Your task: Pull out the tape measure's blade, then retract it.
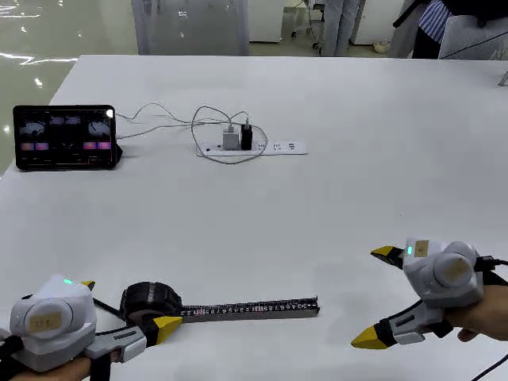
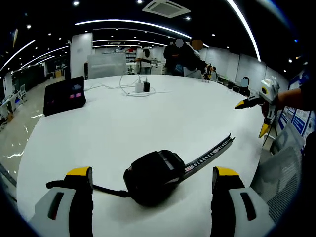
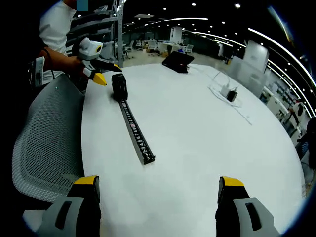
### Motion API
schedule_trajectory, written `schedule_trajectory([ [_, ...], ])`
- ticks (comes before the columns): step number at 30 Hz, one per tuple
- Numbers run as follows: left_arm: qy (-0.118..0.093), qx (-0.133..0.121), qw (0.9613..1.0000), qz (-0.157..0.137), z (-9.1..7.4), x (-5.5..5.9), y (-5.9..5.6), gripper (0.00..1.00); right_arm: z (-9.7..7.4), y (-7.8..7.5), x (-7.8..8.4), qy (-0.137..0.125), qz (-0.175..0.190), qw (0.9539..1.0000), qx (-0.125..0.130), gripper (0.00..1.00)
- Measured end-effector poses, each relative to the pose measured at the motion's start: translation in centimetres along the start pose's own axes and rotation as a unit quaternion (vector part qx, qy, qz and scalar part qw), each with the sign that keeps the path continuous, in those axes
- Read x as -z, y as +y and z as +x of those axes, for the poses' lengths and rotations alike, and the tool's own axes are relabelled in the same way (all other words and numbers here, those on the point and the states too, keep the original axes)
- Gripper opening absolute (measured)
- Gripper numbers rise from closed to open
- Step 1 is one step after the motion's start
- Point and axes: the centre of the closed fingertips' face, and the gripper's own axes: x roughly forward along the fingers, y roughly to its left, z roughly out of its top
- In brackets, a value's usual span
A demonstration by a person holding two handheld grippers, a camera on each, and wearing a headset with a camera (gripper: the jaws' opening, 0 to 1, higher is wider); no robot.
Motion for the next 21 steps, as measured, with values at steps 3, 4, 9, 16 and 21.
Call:
schedule_trajectory([
  [3,0.0,-0.014,0.9999,-0.002,0.8,0.7,-0.1,0.99,0.5,-0.4,-0.2,0.006,-0.001,1.0,-0.004,0.99],
  [4,-0.004,-0.017,0.9998,-0.007,0.9,0.7,-0.3,0.99,0.6,-0.4,-0.2,0.006,-0.003,1.0,-0.005,0.99],
  [9,-0.01,-0.027,0.9995,0.009,1.6,1.0,-1.3,0.99,1.4,-0.3,-0.8,0.01,-0.014,0.9997,-0.015,0.99],
  [16,-0.038,-0.046,0.9979,-0.023,2.2,0.4,-1.3,0.98,3.3,0.4,-1.0,0.03,-0.045,0.9978,-0.038,0.92],
  [21,-0.064,-0.067,0.9955,-0.017,2.5,-0.3,-0.8,0.99,4.4,1.0,-0.5,0.055,-0.073,0.9942,-0.056,0.85],
])
